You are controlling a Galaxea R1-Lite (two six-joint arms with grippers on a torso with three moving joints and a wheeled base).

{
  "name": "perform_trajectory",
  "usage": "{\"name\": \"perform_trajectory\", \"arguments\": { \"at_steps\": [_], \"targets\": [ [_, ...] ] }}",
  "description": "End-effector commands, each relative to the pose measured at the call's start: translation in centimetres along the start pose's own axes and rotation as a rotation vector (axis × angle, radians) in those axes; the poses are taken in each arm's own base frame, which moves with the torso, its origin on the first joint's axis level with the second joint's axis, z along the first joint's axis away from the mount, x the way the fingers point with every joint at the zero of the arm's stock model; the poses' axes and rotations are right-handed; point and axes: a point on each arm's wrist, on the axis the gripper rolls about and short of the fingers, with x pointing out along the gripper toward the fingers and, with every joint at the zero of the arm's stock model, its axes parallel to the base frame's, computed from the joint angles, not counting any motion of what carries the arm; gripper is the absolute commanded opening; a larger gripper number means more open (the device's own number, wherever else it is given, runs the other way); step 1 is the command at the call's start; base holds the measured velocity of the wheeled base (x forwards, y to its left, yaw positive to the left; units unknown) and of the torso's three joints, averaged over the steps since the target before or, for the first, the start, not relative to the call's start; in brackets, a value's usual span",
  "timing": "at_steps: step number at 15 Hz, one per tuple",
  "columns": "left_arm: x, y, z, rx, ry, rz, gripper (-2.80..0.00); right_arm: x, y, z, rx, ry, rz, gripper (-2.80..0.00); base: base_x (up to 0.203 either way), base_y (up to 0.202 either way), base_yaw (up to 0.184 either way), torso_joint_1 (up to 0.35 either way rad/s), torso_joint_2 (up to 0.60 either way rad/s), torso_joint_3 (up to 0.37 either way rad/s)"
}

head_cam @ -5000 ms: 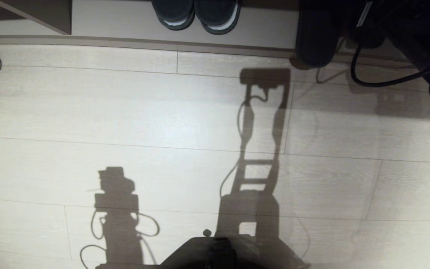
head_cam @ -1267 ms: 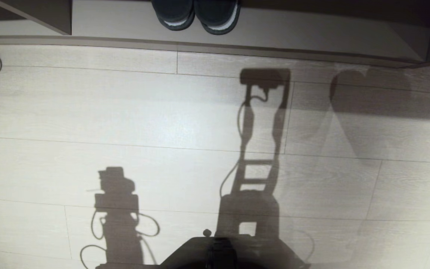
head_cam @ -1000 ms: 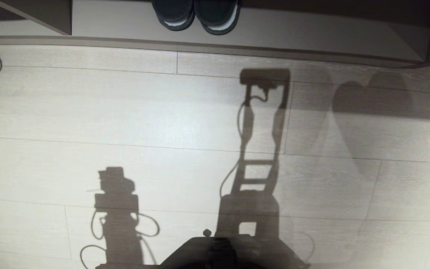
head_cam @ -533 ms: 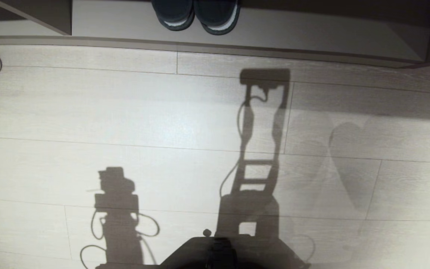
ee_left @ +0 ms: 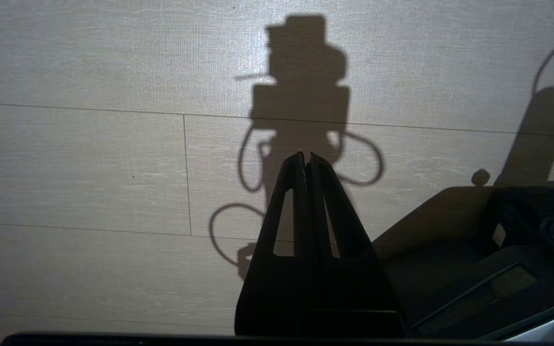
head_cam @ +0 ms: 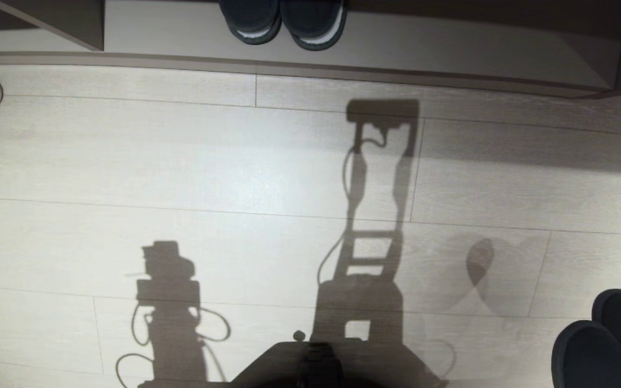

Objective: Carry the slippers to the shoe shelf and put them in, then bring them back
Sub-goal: Place the slippers on the floor

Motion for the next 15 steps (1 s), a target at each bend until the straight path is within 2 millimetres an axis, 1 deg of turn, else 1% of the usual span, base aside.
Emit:
{"name": "perform_trajectory", "arguments": {
  "at_steps": [1,4,7,9,15],
  "targets": [
    [0.00,0.00,0.01,-0.003,-0.001,0.001,-2.80,0.04,0.02,-0.16,-0.003,0.011,0.002,-2.80,0.000,0.000,0.000,0.000,0.00,0.000],
    [0.00,0.00,0.01,-0.004,-0.001,0.001,-2.80,0.04,0.01,-0.16,0.003,0.011,0.000,-2.80,0.000,0.000,0.000,-0.001,0.00,0.051],
    [0.00,0.00,0.01,-0.006,-0.001,-0.001,-2.80,0.03,0.02,-0.20,0.030,0.013,0.000,-2.80,0.000,0.000,0.000,0.002,0.00,0.181],
    [0.00,0.00,0.01,-0.006,-0.001,0.000,-2.80,0.03,-0.03,-0.17,0.109,0.011,-0.020,-2.80,0.000,0.000,0.000,0.002,0.00,0.196],
    [0.00,0.00,0.01,-0.006,-0.001,0.000,-2.80,0.04,-0.03,-0.21,0.108,0.012,-0.020,-2.80,0.000,0.000,0.000,0.003,0.00,0.201]
  ]
}}
